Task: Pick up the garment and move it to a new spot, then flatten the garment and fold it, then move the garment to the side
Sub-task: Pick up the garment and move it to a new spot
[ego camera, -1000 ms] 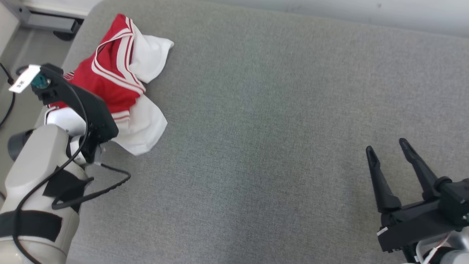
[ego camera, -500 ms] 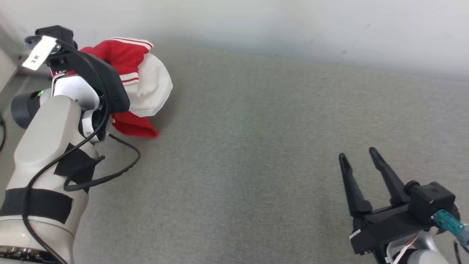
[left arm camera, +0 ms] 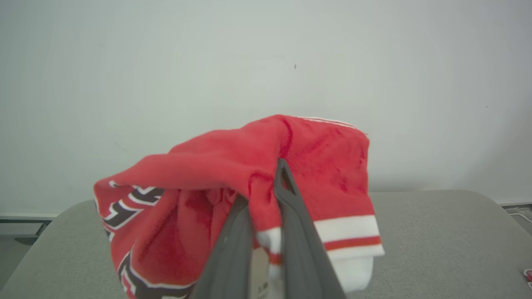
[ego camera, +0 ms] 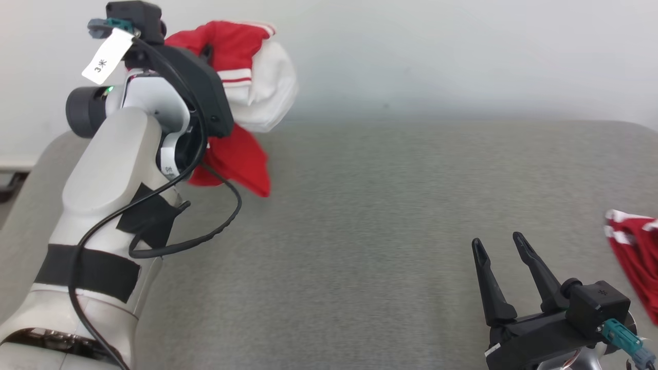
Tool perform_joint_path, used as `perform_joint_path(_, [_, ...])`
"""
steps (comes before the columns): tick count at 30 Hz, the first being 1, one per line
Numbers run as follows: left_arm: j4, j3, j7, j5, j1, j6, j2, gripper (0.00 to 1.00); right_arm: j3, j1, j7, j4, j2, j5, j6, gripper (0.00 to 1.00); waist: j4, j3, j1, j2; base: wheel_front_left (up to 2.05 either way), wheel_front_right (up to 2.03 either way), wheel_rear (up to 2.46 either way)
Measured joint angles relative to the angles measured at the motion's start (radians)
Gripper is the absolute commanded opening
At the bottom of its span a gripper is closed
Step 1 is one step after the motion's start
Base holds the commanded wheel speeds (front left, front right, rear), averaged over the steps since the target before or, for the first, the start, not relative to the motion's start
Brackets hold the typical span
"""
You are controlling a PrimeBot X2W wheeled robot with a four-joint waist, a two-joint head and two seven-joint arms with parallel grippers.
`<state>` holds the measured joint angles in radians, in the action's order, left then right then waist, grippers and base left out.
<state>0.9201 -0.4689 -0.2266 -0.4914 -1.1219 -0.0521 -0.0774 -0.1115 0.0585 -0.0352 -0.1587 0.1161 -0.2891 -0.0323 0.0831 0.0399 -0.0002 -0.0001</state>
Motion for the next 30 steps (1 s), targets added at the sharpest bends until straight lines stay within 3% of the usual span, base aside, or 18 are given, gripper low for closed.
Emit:
perform_joint_path(17, [-0.280,-0.103,-0.045,0.042,0.013,0.026,0.030,0.00,0.012,0.027,-0.018,-0.021,0.009,-0.002,0.005,1.00,-0.253,-0.046,0.0001,0.0000,0.00,0.00,0.00])
perform_joint_path(22, [-0.358,-0.134,-0.070,0.044,0.059,0.020,0.036,0.00,0.030,0.040,-0.027,-0.040,0.012,-0.005,-0.003,1.00,-0.264,-0.032,0.0002,0.0000,0.00,0.00,0.00])
perform_joint_path(30, [-0.454,-0.170,-0.109,0.044,0.182,0.007,0.030,0.00,0.040,0.046,-0.036,-0.056,0.012,-0.010,-0.004,1.00,-0.225,-0.007,0.0003,0.0001,0.00,0.00,0.00])
